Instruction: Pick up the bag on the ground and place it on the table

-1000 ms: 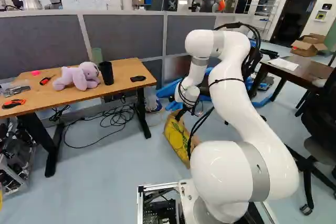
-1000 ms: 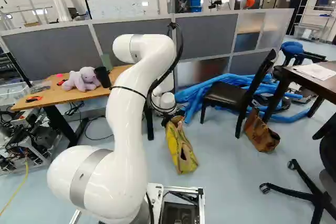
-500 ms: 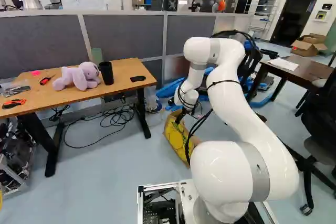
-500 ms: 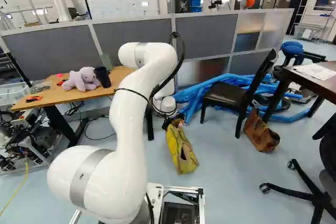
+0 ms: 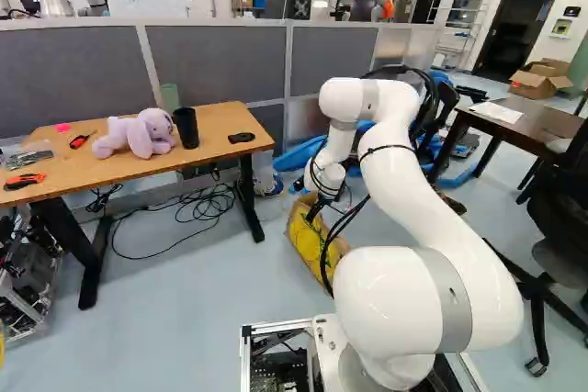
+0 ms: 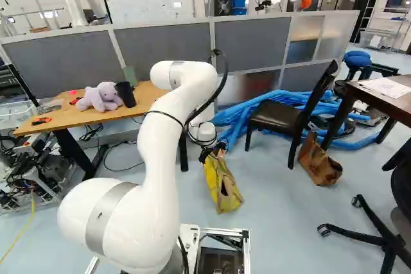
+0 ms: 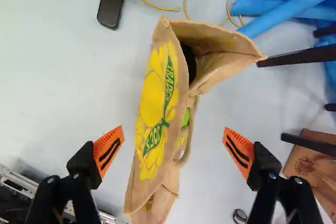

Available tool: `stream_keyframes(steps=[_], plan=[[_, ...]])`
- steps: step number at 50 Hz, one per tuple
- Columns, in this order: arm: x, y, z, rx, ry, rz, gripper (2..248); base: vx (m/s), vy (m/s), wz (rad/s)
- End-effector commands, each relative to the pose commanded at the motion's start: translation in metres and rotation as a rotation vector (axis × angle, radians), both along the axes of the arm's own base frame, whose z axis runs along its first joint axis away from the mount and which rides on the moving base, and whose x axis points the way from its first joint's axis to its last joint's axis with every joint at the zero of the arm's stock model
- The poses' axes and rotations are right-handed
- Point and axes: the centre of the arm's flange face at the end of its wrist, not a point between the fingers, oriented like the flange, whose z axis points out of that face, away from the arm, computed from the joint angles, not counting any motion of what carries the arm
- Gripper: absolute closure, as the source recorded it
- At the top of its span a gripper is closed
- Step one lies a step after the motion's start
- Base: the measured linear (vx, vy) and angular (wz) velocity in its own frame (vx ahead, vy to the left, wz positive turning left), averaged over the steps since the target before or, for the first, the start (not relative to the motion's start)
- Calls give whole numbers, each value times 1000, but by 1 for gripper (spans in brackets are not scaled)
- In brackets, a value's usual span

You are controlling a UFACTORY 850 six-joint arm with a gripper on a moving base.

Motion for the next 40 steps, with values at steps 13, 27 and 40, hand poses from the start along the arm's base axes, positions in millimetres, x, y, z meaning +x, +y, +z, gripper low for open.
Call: stream_keyframes(steps=[13, 27, 40], plan=[[2, 0, -19, 1, 9, 0, 3, 0, 0, 0], [3, 0, -40, 2, 18, 0, 3, 0, 0, 0], [4, -1, -60, 3, 25, 0, 3, 0, 0, 0]])
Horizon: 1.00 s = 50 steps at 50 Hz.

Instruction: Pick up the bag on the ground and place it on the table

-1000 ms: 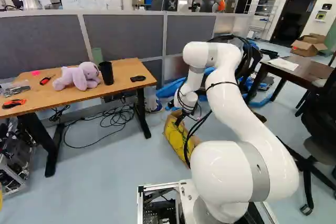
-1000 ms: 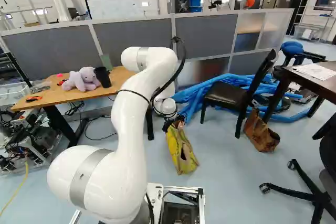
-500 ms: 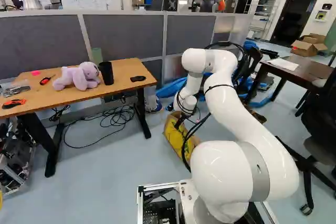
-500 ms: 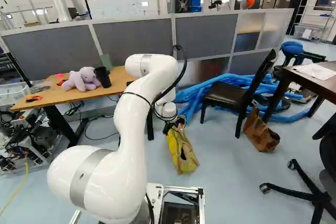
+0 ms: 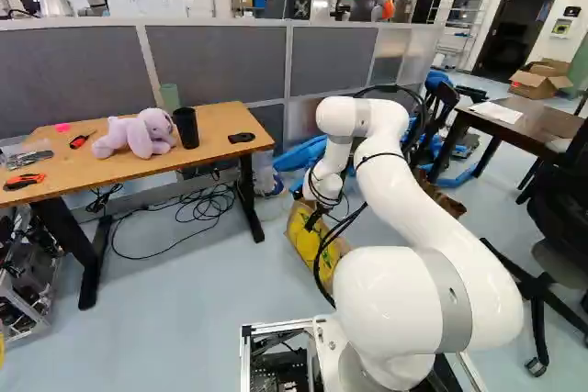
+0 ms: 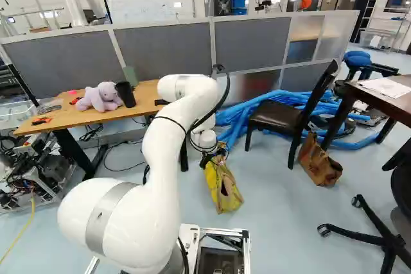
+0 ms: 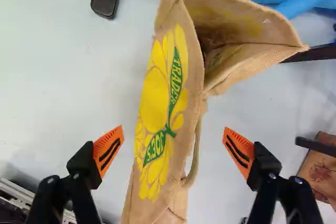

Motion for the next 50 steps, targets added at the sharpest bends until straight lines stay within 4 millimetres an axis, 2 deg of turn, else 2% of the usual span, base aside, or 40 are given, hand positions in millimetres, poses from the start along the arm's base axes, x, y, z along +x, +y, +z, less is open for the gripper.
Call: stream_keyframes(steps=[50], plan=[[1, 0, -75, 2, 15, 0, 3, 0, 0, 0]])
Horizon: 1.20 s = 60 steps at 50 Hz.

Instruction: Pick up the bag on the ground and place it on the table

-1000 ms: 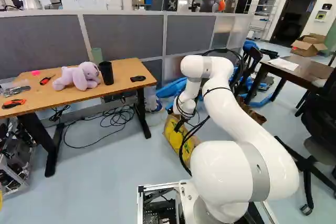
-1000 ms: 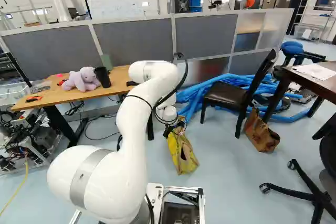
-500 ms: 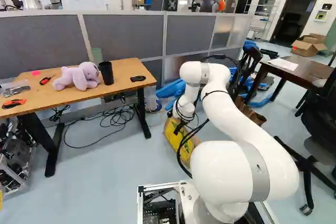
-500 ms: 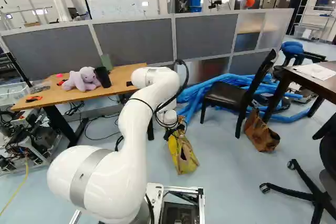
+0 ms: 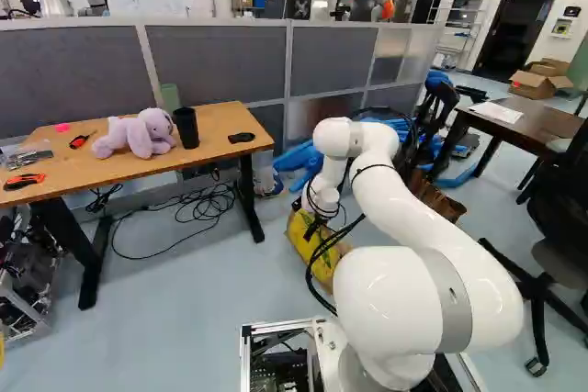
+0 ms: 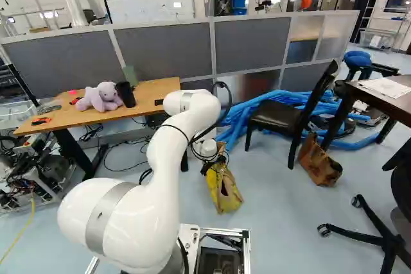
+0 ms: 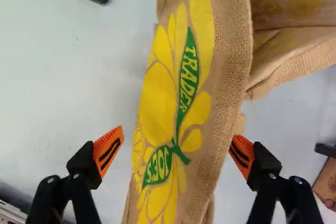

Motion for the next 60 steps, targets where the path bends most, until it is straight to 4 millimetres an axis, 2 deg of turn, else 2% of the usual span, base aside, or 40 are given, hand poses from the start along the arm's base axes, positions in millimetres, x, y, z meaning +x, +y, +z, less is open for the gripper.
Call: stream_keyframes(steps=[33, 45, 46, 50, 51, 55, 56, 60], plan=[[-2, 0, -50, 0, 0, 0, 3, 0, 0, 0], [-2, 0, -56, 0, 0, 0, 3, 0, 0, 0], [-2, 0, -56, 0, 0, 0, 36, 0, 0, 0], [-2, 0, -56, 0, 0, 0, 36, 0, 0, 0], [-2, 0, -56, 0, 0, 0, 74, 0, 0, 0], [-2, 0, -56, 0, 0, 0, 74, 0, 0, 0], [-2, 0, -56, 0, 0, 0, 112, 0, 0, 0], [-2, 0, -56, 0, 0, 0, 112, 0, 0, 0]])
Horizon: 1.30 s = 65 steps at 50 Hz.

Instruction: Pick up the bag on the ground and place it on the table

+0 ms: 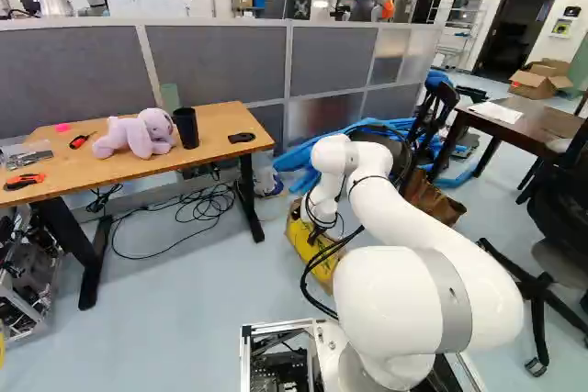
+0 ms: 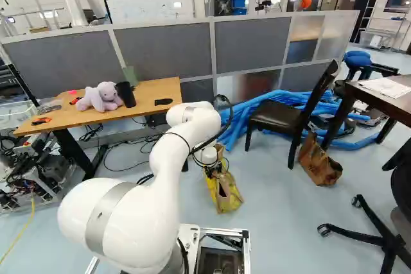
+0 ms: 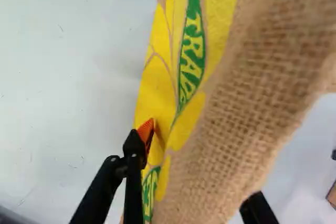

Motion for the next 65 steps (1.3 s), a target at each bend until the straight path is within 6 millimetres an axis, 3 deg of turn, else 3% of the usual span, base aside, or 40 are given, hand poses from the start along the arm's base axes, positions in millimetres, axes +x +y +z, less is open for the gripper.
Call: stream_keyframes(steps=[1, 2, 6, 7, 11, 12, 51, 65], plan=[[0, 0, 0, 0, 0, 0, 112, 0, 0, 0], [0, 0, 0, 0, 0, 0, 149, 0, 0, 0], [0, 0, 0, 0, 0, 0, 149, 0, 0, 0], [0, 0, 1, 0, 0, 0, 185, 0, 0, 0], [0, 0, 5, 0, 0, 0, 185, 0, 0, 0], [0, 0, 6, 0, 1, 0, 220, 0, 0, 0], [2, 0, 64, 1, 0, -2, 227, 0, 0, 0], [2, 0, 85, 30, -4, -113, 227, 0, 0, 0]])
